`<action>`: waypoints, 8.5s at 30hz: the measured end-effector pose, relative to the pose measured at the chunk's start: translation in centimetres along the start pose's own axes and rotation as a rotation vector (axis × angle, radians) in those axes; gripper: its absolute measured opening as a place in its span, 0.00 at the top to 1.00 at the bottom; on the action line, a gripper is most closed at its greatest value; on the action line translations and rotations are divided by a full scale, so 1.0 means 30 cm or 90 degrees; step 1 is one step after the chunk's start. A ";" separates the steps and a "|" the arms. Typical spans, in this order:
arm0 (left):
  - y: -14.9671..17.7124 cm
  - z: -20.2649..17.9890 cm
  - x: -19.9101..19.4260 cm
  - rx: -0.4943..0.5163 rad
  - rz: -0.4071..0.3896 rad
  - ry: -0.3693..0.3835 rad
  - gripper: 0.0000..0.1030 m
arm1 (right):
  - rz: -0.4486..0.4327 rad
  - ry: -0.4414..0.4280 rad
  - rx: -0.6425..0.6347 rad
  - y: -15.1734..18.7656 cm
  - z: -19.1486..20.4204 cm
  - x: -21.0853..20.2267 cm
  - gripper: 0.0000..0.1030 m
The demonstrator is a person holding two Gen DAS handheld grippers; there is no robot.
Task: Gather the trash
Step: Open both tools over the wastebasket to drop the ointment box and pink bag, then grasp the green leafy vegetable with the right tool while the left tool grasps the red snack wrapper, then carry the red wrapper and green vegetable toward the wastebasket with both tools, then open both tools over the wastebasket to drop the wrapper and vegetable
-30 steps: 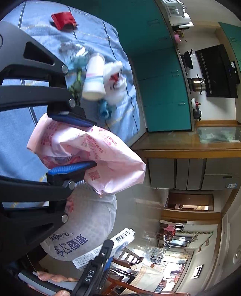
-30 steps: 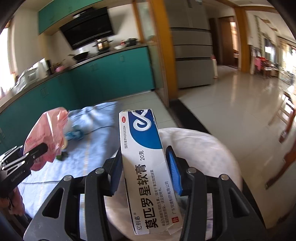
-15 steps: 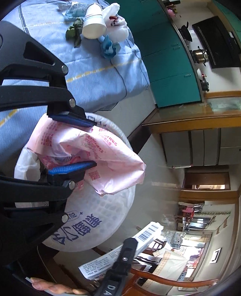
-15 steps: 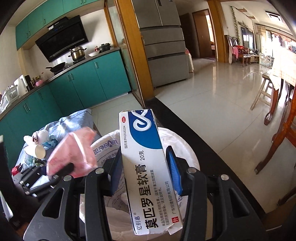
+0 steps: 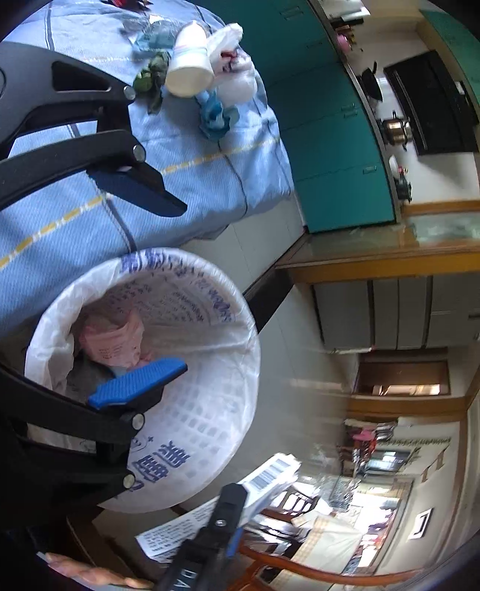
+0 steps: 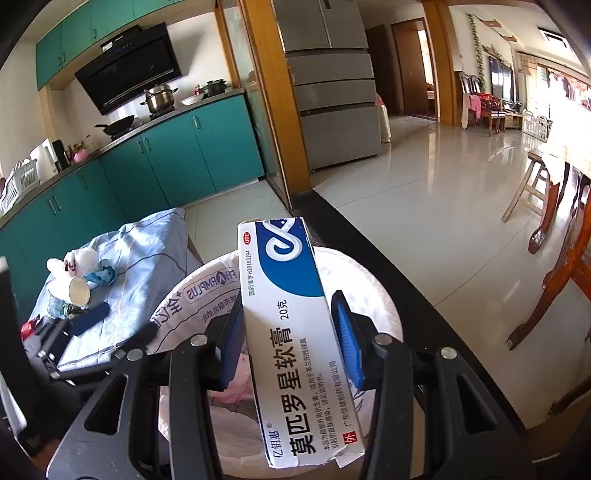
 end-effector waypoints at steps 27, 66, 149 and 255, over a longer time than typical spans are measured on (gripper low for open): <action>-0.129 0.846 -0.272 -0.008 -0.100 -0.334 0.14 | 0.052 -0.144 -0.084 -0.005 0.491 0.148 0.32; 0.363 1.396 -0.145 -0.213 0.277 -0.355 0.13 | 0.185 -0.318 -0.335 0.283 1.035 0.243 0.32; 0.139 0.822 -0.202 -0.048 0.067 -0.043 0.44 | 0.177 -0.288 -0.289 0.295 0.950 0.194 0.82; 0.049 -0.155 0.107 -0.020 0.083 0.155 0.40 | 0.016 -0.006 0.021 0.009 -0.072 0.051 0.84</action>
Point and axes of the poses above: each gripper's, at about its wrist camera, not at the fingertips, and x roughly the way its jaws point, z to its left, y to its underside, the point moved 9 cm from there along x, roughly the way its jaws point, and after that the axes turned 5 degrees about -z, right-handed, at the moved point
